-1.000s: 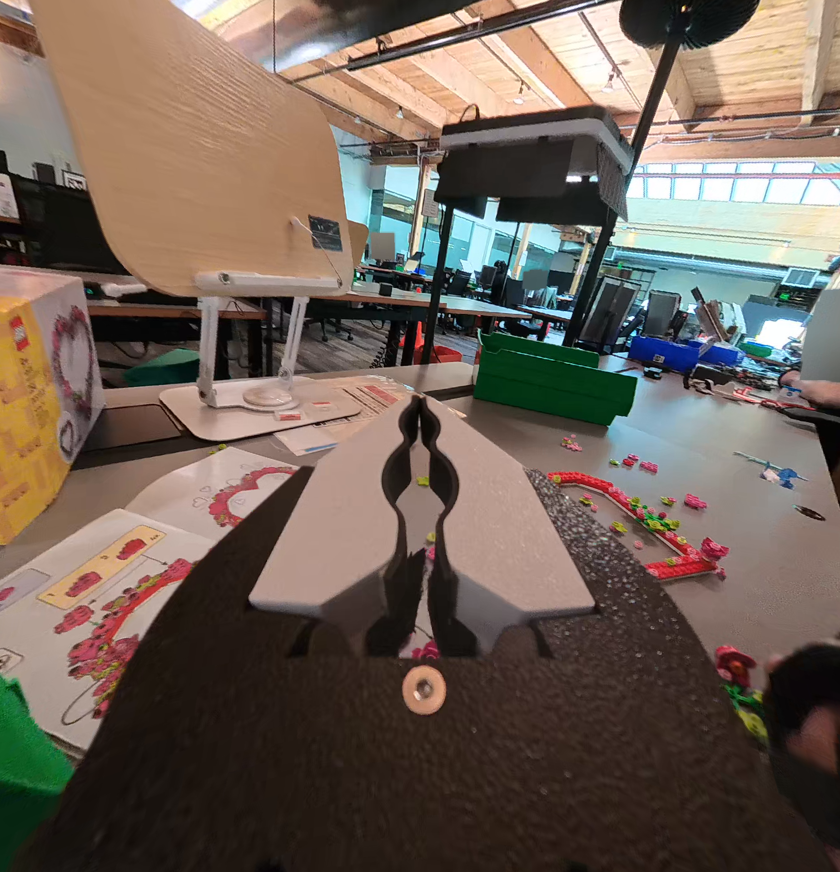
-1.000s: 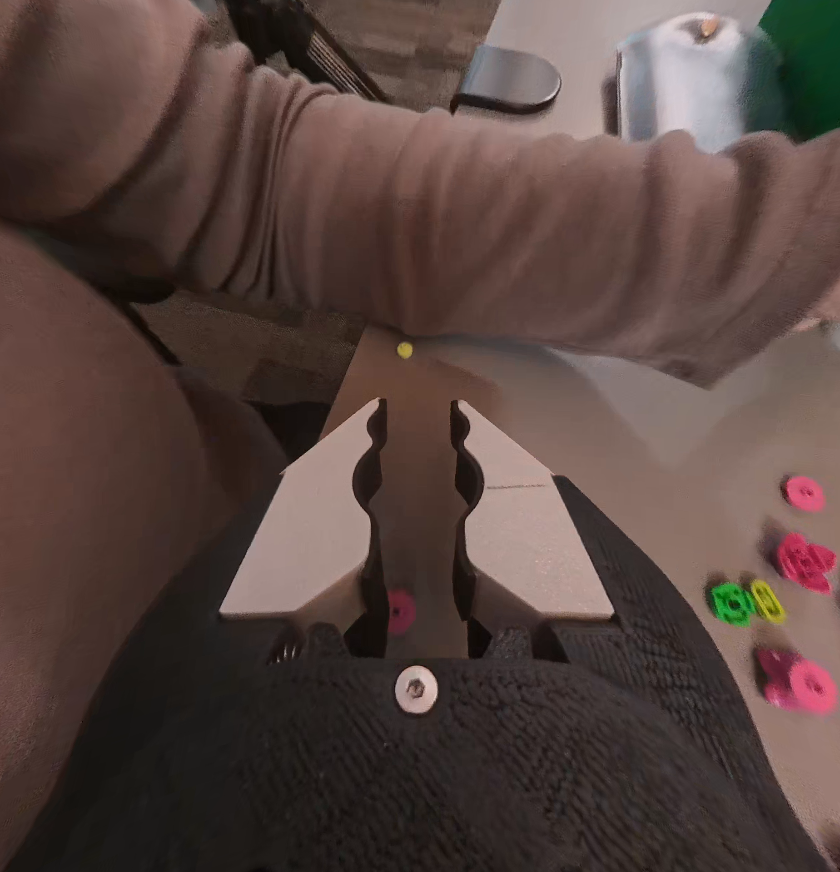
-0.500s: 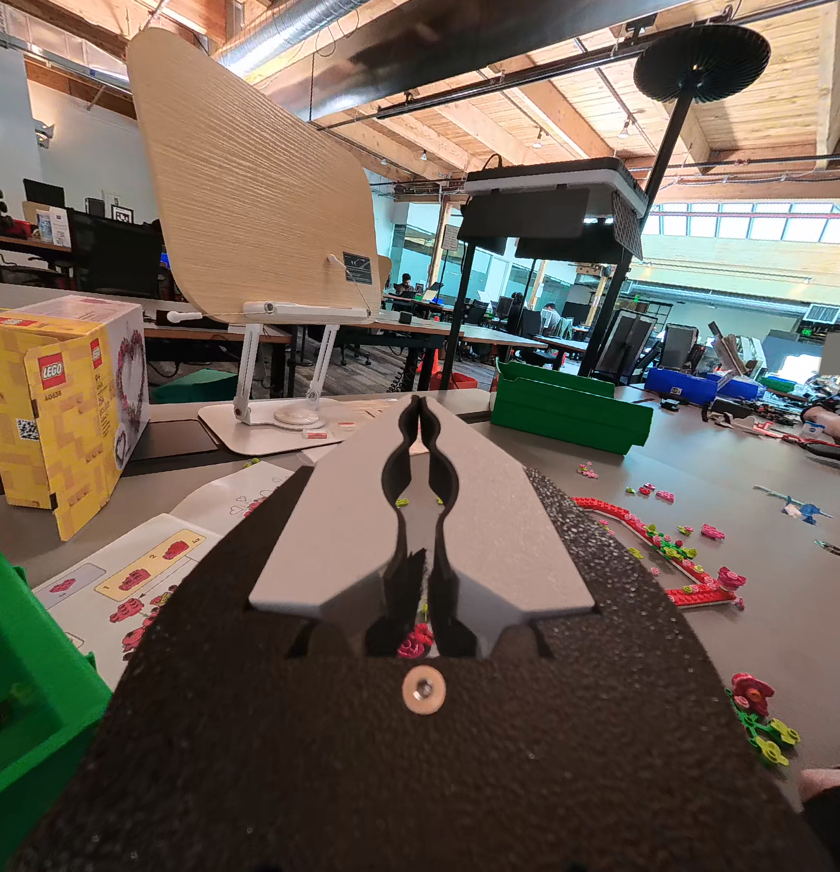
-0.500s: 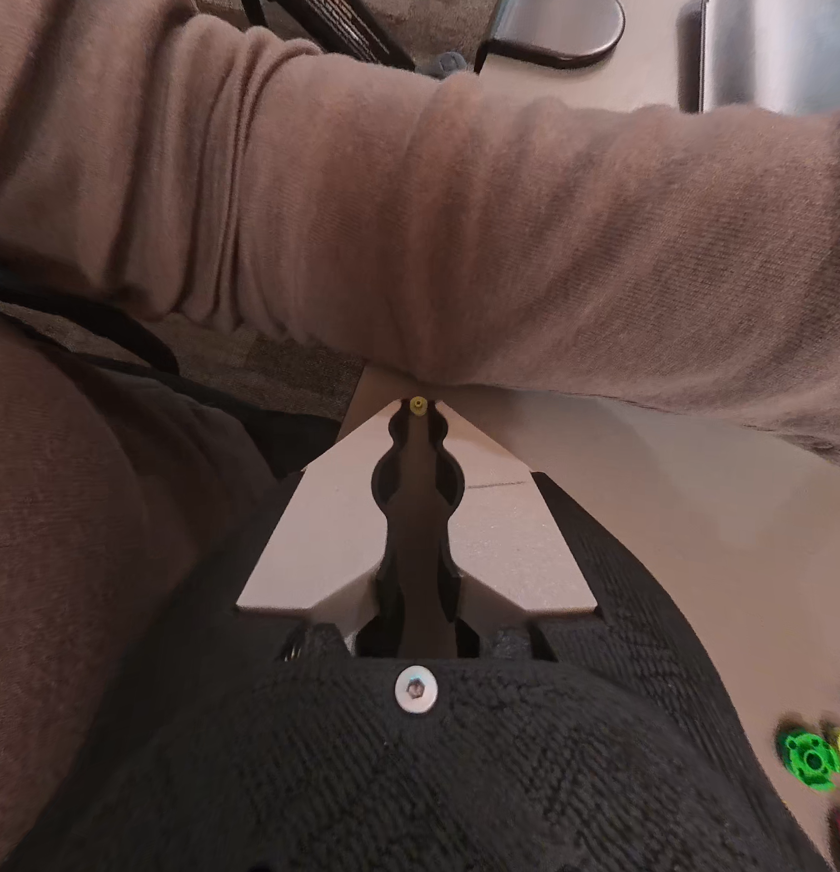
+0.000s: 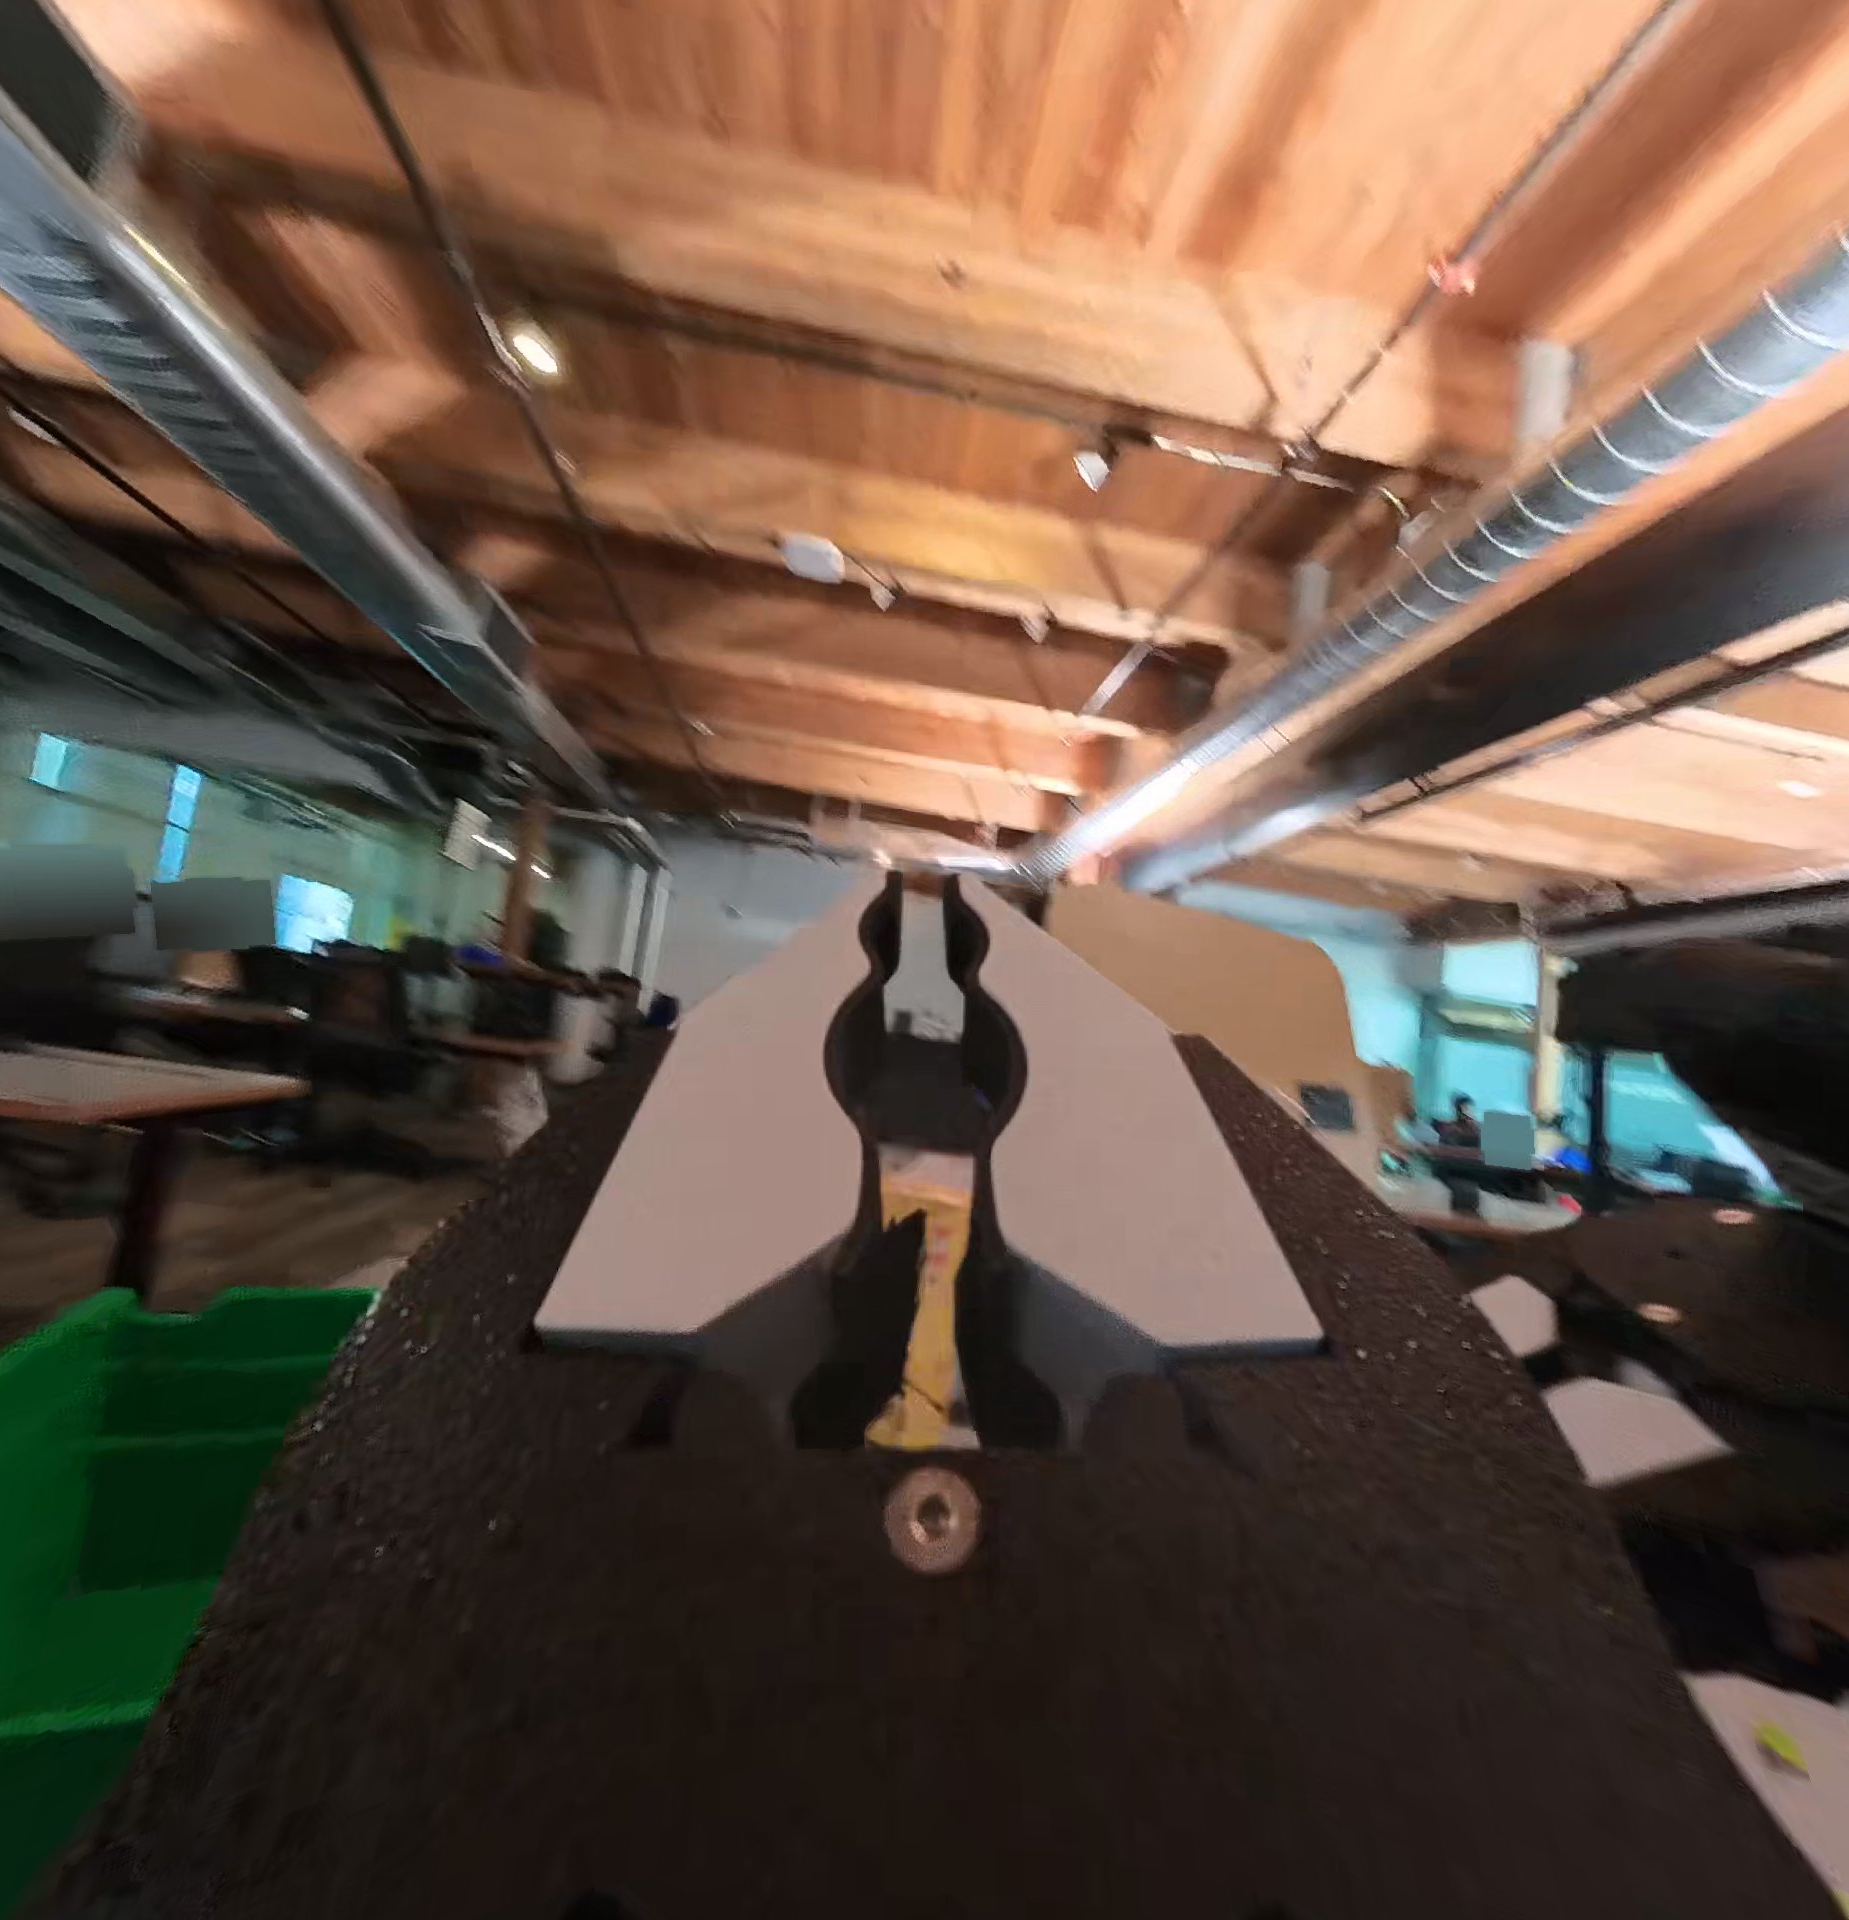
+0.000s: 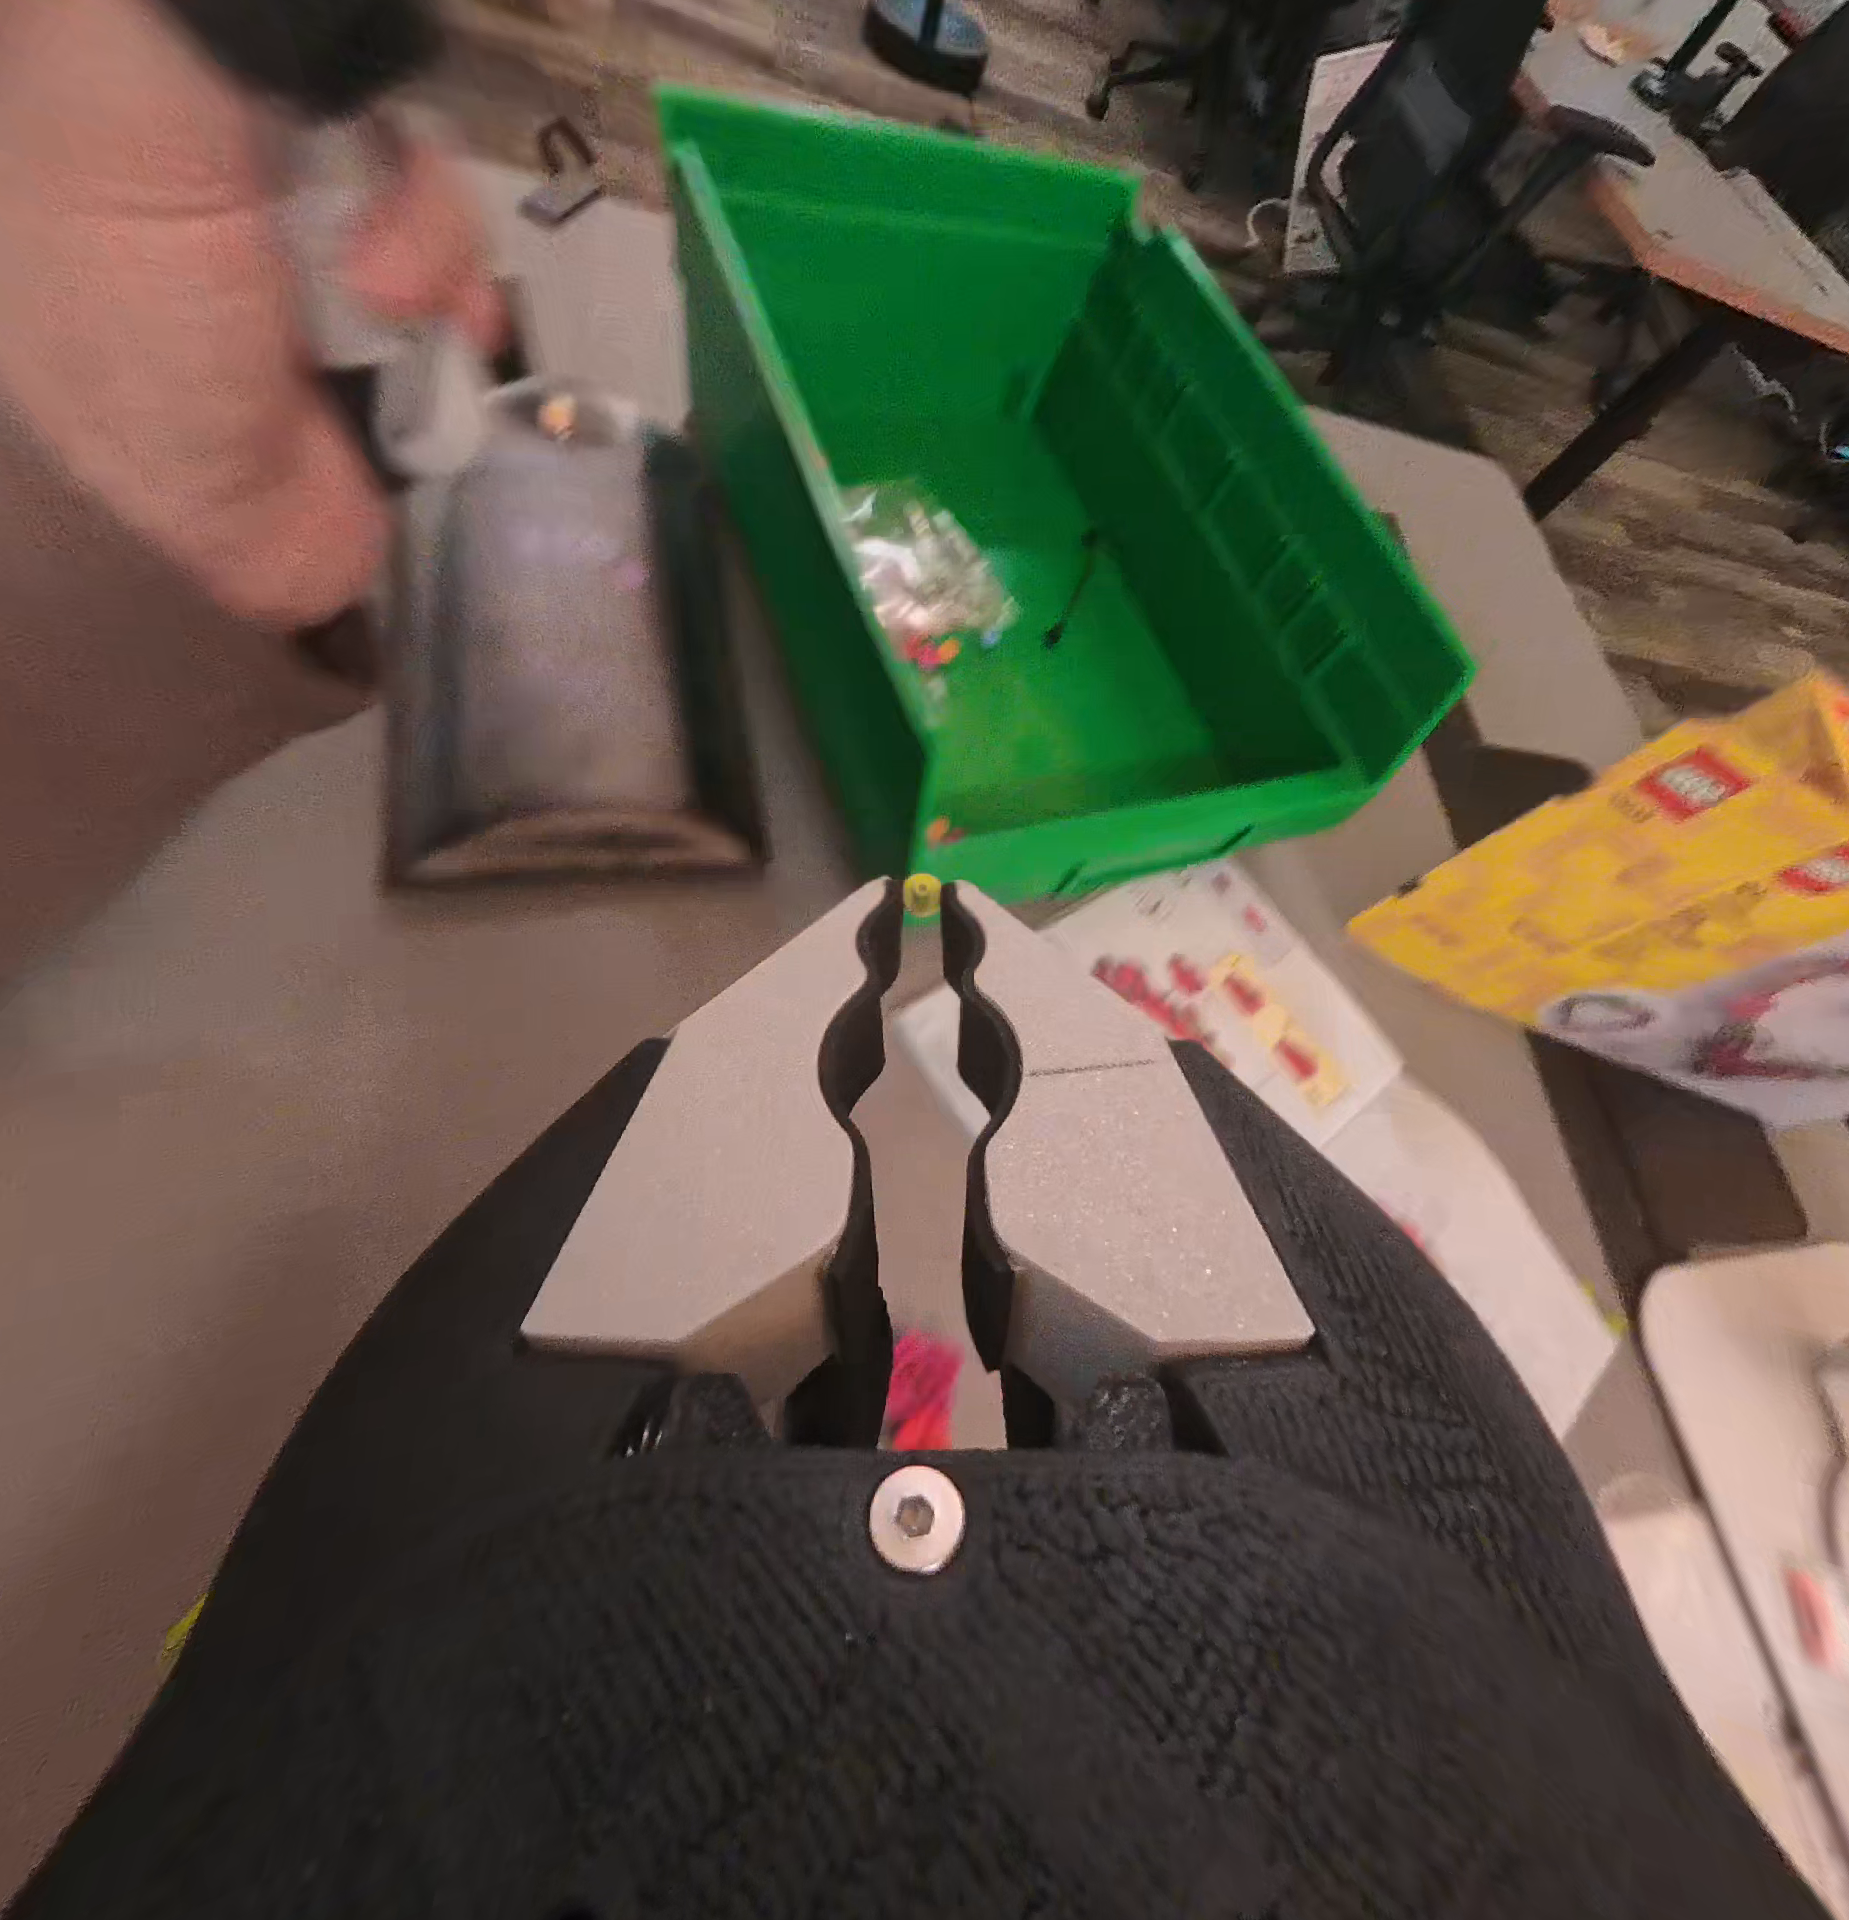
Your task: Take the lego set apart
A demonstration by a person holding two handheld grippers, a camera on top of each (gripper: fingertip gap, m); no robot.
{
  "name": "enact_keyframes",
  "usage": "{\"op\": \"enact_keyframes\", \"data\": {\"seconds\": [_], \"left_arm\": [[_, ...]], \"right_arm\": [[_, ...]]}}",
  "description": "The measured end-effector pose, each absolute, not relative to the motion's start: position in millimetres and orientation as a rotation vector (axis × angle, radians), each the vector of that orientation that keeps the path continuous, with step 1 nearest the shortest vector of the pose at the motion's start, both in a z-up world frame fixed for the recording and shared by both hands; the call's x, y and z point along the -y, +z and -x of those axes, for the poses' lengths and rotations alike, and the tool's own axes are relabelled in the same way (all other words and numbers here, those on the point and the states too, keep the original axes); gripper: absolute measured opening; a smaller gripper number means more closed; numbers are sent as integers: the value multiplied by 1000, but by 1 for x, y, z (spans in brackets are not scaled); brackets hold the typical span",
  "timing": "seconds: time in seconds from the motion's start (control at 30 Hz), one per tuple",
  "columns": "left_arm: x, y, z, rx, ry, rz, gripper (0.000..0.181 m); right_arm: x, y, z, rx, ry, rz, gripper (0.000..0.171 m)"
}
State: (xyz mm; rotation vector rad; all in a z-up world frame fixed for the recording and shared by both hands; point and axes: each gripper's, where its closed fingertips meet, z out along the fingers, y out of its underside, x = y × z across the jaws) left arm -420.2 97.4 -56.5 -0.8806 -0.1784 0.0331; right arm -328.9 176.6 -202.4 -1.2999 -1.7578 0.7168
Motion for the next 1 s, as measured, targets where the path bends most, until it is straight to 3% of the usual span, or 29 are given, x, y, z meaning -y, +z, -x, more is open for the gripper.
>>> {"op": "enact_keyframes", "data": {"seconds": [0.03,0.23,0.57,0.67,0.83,1.0], "left_arm": [[-87,-55,428,204,60,847,5],[-79,-63,453,270,91,833,11],[-94,-67,446,244,30,872,19],[-97,-67,442,231,25,879,19],[-104,-70,436,212,31,904,19],[-105,-71,435,207,28,909,19]], "right_arm": [[-187,-198,349,1752,730,1310,6],[-225,-231,423,1871,743,1579,17],[-238,-241,432,1821,762,1699,39],[-247,-247,430,1816,656,1705,56],[-269,-273,420,1935,217,1570,70],[-266,-264,426,1890,270,1567,78]]}}
